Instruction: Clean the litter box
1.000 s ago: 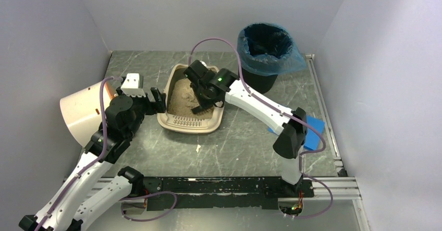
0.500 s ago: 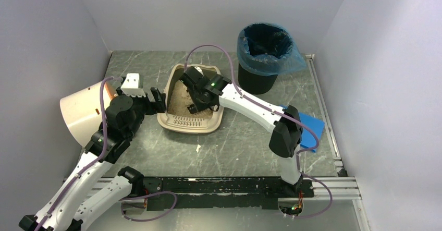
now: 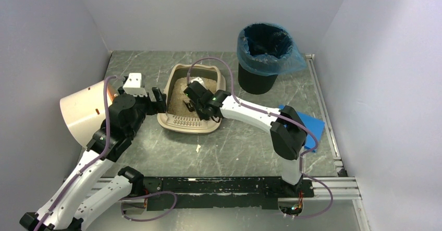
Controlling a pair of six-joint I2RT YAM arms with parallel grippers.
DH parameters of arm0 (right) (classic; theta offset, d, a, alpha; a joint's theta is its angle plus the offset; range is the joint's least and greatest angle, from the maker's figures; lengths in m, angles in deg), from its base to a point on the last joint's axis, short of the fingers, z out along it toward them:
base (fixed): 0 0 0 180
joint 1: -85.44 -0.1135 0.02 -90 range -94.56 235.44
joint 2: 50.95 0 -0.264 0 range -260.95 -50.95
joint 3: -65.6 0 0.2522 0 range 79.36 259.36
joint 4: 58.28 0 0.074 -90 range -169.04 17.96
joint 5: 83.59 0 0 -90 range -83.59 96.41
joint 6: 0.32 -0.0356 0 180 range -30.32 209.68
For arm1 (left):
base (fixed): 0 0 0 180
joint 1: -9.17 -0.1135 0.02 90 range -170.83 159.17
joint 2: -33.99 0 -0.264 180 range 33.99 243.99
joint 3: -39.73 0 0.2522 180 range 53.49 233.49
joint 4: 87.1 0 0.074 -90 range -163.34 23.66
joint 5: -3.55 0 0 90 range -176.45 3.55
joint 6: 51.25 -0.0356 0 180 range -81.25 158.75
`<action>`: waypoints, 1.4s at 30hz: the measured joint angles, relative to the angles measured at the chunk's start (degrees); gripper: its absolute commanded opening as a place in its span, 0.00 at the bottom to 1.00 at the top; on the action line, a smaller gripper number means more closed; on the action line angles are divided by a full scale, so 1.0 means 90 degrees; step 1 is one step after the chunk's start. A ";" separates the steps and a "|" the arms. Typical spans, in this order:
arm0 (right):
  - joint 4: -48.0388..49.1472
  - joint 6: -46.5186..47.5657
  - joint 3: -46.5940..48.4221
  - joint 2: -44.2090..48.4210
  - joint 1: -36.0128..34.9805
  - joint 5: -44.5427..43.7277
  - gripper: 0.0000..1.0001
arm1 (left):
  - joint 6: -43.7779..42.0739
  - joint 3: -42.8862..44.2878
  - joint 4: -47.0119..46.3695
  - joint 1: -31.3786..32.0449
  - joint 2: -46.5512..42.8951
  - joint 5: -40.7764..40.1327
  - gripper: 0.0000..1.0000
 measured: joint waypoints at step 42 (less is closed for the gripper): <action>0.1705 -0.0107 0.0471 -0.0687 0.0119 -0.0777 0.06 | 0.0044 0.0000 0.0010 0.0000 0.0058 0.0000 0.87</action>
